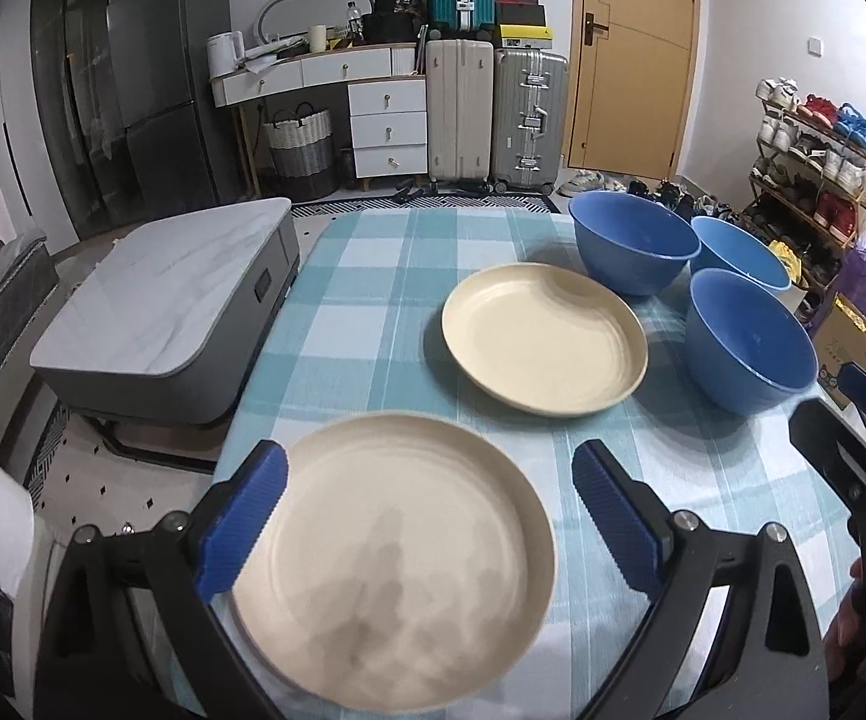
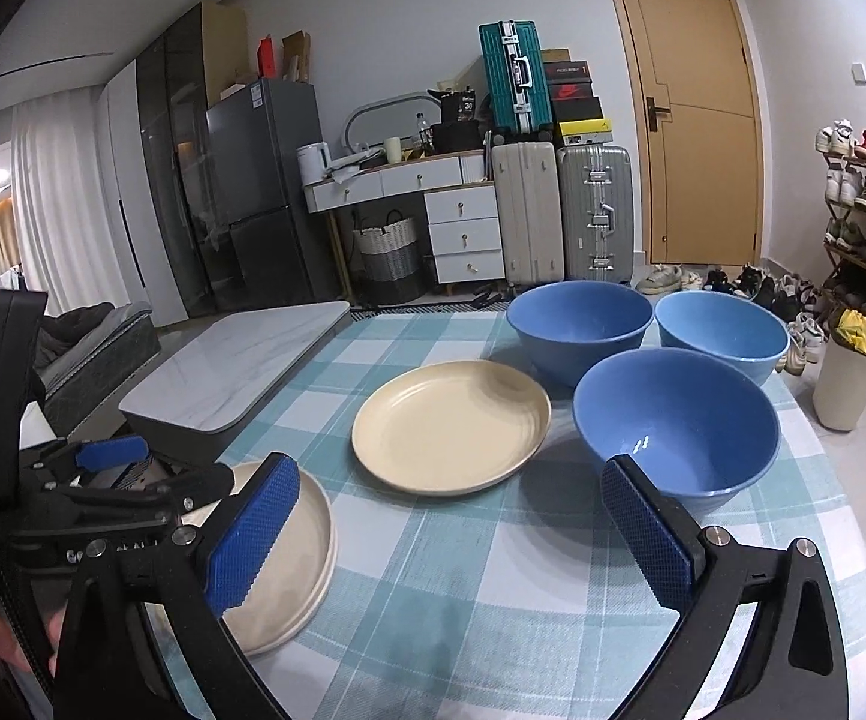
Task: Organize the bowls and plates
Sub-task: 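Move the left tool toward the cream plate beside the blue bowls, then close the left tool on that cream plate's rim and lift it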
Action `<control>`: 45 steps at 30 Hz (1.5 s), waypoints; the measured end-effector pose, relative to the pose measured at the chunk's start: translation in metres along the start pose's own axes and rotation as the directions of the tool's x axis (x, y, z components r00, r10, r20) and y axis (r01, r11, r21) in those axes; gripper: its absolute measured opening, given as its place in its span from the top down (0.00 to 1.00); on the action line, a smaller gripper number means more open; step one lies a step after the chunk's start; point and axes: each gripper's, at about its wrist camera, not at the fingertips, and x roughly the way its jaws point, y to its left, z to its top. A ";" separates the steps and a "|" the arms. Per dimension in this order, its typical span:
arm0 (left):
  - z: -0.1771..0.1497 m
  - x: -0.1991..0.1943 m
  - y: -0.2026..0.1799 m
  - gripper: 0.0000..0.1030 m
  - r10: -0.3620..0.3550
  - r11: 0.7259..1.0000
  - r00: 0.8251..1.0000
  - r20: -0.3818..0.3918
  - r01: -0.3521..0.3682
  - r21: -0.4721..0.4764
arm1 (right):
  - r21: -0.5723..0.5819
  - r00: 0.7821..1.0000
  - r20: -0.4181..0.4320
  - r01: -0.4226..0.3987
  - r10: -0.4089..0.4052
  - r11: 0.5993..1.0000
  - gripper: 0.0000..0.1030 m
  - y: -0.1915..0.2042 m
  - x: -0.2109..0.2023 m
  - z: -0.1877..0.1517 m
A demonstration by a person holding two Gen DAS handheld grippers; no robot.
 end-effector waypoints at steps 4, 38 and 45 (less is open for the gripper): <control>0.021 0.017 0.006 0.06 -0.028 1.000 0.999 -0.033 0.028 -0.006 | 0.001 1.000 0.006 -0.014 0.014 1.000 0.01 0.000 0.010 0.011; 0.117 0.227 -0.010 0.07 -0.058 0.971 0.912 -0.405 0.146 0.190 | 0.312 0.968 -0.240 0.004 0.075 0.950 0.01 -0.012 0.148 -0.017; 0.118 0.250 -0.008 0.18 -0.106 0.974 0.887 -0.450 0.185 0.135 | 0.273 0.957 -0.291 0.078 0.005 0.959 0.01 -0.016 0.170 -0.020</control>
